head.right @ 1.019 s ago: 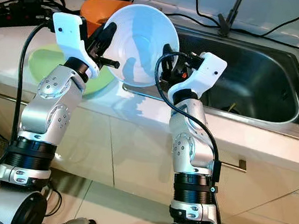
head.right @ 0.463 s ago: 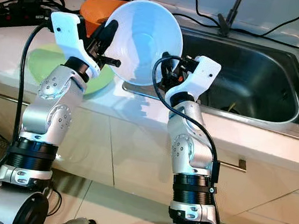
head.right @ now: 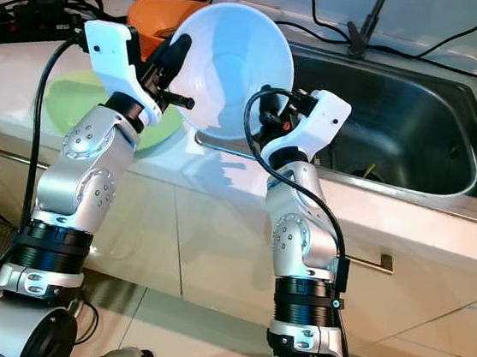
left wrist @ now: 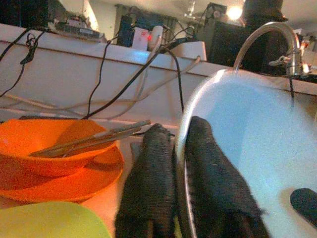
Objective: Kitchen organization
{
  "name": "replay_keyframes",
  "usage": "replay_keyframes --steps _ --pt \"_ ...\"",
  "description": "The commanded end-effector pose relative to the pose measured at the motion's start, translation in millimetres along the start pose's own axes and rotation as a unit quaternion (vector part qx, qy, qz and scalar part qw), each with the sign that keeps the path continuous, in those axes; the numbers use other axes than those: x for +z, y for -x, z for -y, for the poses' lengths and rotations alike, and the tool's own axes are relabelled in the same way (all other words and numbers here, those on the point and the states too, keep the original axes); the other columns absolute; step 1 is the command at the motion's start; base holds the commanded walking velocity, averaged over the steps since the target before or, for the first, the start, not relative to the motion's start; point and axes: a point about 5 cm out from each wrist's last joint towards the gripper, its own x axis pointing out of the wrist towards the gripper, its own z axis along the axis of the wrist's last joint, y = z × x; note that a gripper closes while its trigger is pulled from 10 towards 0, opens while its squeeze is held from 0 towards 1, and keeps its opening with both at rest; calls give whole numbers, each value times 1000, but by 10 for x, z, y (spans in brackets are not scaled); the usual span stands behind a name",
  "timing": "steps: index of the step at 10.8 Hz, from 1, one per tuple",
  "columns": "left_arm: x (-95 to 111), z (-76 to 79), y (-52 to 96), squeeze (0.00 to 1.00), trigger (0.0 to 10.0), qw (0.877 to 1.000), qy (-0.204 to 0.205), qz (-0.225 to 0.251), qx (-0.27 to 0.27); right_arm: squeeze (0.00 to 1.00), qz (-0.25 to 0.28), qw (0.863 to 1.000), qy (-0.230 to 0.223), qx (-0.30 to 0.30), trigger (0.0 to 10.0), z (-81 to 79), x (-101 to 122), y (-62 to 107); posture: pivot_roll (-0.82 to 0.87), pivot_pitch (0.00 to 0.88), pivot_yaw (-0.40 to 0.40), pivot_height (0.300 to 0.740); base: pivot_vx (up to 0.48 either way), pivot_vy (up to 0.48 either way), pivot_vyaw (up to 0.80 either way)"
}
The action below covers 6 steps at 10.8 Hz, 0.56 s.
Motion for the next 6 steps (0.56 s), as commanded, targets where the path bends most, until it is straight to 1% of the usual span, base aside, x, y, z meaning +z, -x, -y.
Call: replay_keyframes --steps 1,2,4,6 --pt "23 24 7 1000 10000 1000 -5 8 -9 0 -3 1000 -10 -2 0 7 10 -1 74 68 9 740 0 0 0" --pt "12 26 9 1000 10000 1000 -4 6 -10 0 -1 1000 -15 -1 0 3 28 -8 73 66 10 740 0 0 0" --pt "-16 34 16 1000 10000 1000 -7 0 -15 0 17 999 -42 -17 0 34 97 -23 76 58 9 740 0 0 0" --pt "-19 22 19 1000 10000 1000 -8 -2 -11 0 26 998 -44 -20 0 60 137 -29 78 59 11 740 0 0 0"
